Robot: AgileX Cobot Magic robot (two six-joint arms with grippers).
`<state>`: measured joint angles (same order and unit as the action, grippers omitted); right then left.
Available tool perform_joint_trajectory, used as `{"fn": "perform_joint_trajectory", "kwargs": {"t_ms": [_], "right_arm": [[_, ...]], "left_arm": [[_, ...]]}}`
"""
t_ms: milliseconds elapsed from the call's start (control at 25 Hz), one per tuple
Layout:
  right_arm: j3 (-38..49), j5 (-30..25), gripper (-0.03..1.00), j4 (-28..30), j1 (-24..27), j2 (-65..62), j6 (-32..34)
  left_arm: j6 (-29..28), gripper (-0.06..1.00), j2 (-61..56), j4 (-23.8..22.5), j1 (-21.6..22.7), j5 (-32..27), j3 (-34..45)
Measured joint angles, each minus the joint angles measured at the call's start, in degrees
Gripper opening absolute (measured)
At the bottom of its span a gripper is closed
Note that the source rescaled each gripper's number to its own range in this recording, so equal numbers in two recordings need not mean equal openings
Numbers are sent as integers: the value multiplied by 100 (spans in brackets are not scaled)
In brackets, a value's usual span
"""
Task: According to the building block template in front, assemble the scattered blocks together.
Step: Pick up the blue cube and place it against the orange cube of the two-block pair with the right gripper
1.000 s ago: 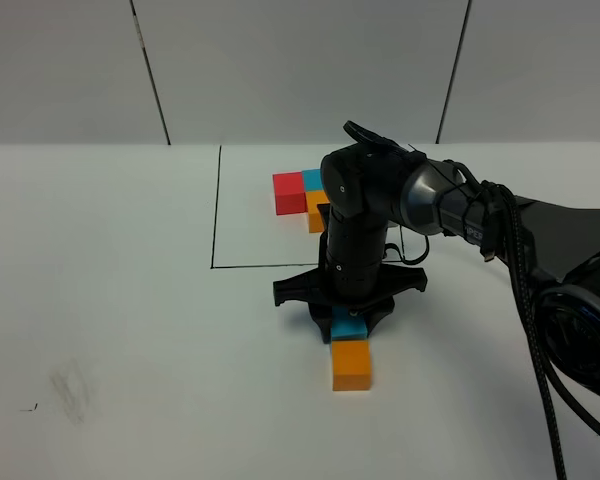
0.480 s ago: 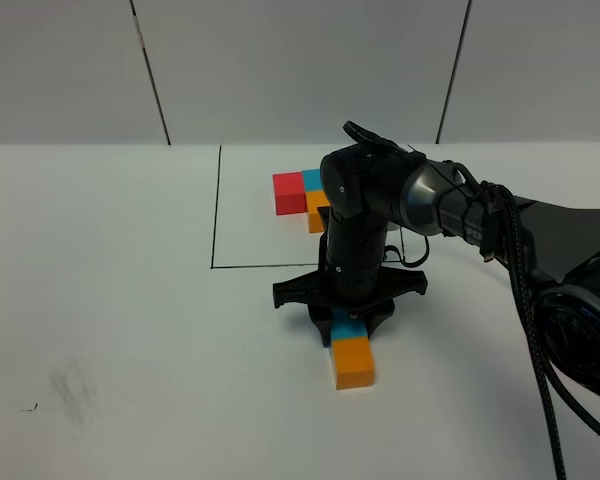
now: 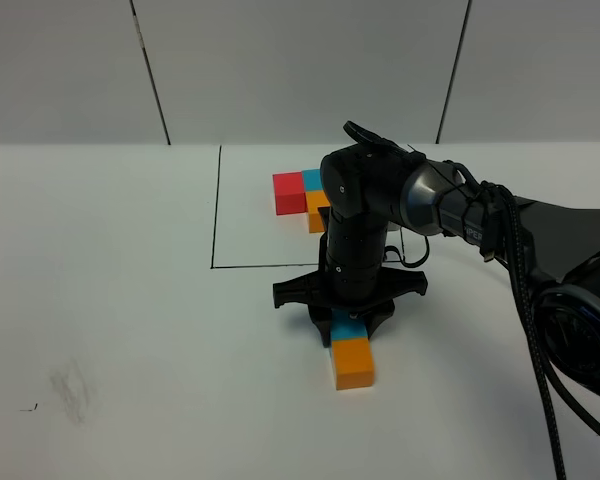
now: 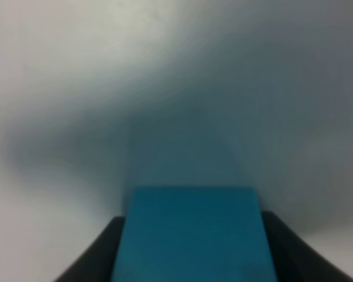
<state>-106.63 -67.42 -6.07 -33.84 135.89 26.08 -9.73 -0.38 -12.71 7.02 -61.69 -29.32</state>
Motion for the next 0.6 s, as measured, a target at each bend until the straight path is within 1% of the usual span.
{"fn": "perform_joint_trajectory", "kwargs": {"t_ms": [200,600], "right_arm": [[0,5,0,37,0,0,0],[5,200,0,247,-7,-221,1]], "left_arm": [[0,84,0,1,0,0,0],[0,84,0,1,0,0,0]]}}
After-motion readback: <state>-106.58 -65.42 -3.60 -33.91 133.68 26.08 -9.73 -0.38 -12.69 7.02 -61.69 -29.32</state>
